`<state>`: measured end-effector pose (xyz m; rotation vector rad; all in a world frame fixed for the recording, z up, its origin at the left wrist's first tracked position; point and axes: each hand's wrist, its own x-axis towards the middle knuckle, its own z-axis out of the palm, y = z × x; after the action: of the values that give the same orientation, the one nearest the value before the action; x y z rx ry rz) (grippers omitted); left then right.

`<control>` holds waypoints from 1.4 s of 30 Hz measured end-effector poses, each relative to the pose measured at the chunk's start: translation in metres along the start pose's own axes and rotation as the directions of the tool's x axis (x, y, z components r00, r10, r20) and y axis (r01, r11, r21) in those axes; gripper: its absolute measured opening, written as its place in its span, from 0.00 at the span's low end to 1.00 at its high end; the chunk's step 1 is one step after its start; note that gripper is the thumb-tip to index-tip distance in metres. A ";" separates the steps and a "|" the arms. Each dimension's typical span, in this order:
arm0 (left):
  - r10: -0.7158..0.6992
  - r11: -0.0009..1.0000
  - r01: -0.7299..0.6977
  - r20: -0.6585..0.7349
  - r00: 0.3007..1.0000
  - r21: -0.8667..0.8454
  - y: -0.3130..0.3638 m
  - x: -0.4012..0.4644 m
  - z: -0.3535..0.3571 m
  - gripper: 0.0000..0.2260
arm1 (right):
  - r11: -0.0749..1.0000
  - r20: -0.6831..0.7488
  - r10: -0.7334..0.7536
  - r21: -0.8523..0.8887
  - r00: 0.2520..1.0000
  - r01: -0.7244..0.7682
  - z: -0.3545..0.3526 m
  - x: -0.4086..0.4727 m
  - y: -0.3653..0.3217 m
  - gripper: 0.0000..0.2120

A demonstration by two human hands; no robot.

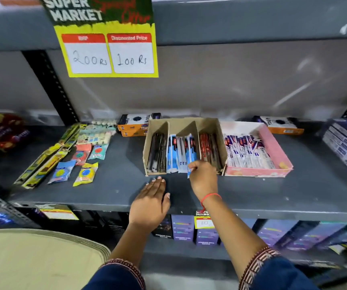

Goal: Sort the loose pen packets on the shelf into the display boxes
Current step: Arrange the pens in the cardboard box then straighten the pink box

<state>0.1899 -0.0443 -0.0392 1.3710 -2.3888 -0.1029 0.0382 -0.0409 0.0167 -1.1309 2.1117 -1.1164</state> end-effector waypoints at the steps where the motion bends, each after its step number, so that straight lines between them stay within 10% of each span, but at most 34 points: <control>1: 0.009 1.000 -0.009 -0.005 1.000 0.004 0.000 0.000 0.000 0.17 | 1.000 0.010 0.017 -0.020 1.000 -0.017 0.003 0.000 0.000 0.18; 10: 0.016 1.000 -0.016 0.013 1.000 -0.017 0.000 0.000 -0.004 0.22 | 0.956 0.075 -0.019 -0.292 0.997 0.040 0.018 0.004 -0.009 0.17; 20: 0.016 0.998 -0.017 -0.020 1.000 -0.059 0.000 -0.001 -0.007 0.19 | 0.644 0.202 -0.050 -0.742 0.978 0.186 0.021 0.015 -0.024 0.16; 42: 0.001 0.999 -0.003 -0.040 0.999 -0.052 0.003 -0.002 -0.007 0.21 | 0.643 0.224 -0.173 -0.712 0.959 0.282 0.026 0.018 -0.016 0.17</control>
<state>0.1908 -0.0395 -0.0323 1.3347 -2.3378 -0.1353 0.0548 -0.0723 0.0155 -1.8182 2.4140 -0.1836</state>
